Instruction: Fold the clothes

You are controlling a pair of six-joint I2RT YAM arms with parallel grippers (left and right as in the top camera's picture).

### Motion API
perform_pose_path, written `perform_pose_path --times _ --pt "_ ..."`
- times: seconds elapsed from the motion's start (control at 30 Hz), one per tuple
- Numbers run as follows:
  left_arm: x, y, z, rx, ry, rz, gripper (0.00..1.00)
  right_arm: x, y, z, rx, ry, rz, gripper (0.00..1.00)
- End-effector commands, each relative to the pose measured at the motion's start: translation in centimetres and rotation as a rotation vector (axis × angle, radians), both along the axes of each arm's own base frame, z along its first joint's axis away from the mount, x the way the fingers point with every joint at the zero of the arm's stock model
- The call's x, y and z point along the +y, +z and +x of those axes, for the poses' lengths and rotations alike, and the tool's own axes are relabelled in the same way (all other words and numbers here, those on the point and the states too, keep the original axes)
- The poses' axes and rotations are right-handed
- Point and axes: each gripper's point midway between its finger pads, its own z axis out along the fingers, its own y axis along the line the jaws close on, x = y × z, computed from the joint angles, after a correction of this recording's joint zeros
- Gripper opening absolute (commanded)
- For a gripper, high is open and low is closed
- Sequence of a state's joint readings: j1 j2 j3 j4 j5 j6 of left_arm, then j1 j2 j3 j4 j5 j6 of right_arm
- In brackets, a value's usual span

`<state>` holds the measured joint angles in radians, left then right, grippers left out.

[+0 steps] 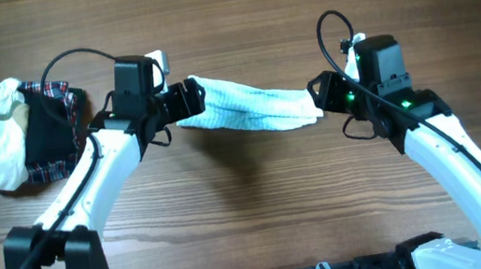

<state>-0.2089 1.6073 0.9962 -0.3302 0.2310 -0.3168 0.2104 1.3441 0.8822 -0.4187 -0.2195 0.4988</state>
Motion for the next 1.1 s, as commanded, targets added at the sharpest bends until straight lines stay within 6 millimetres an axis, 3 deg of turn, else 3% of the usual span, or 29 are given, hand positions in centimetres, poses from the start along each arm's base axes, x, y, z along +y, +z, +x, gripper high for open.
perform_pose_path --times 0.0,0.1,0.33,0.47,0.77,0.83,1.07 --pt "1.4 -4.6 -0.5 0.140 0.052 -0.031 0.97 0.8 -0.4 -1.3 0.042 0.062 0.031 0.48" --pt "1.6 -6.7 -0.1 0.184 0.050 -0.103 0.97 0.7 -0.9 -1.9 0.076 0.062 0.024 0.48" --pt "0.6 -8.0 0.2 0.210 0.034 -0.181 0.95 0.6 -1.1 -2.3 0.096 0.061 0.020 0.48" --pt "-0.1 -9.0 -0.2 0.240 0.015 -0.206 0.86 0.5 -1.2 -2.3 0.096 0.057 0.018 0.47" --pt "-1.5 -8.6 1.1 0.165 -0.023 -0.204 0.73 0.5 -1.2 -2.3 0.098 0.056 0.018 0.47" --pt "-1.6 -8.9 1.1 0.161 -0.019 -0.176 0.67 0.5 -1.2 -2.3 0.098 0.056 0.018 0.47" --pt "-1.1 -9.4 1.3 0.146 0.011 -0.094 0.14 0.5 -1.2 -2.4 0.098 0.057 0.018 0.47"
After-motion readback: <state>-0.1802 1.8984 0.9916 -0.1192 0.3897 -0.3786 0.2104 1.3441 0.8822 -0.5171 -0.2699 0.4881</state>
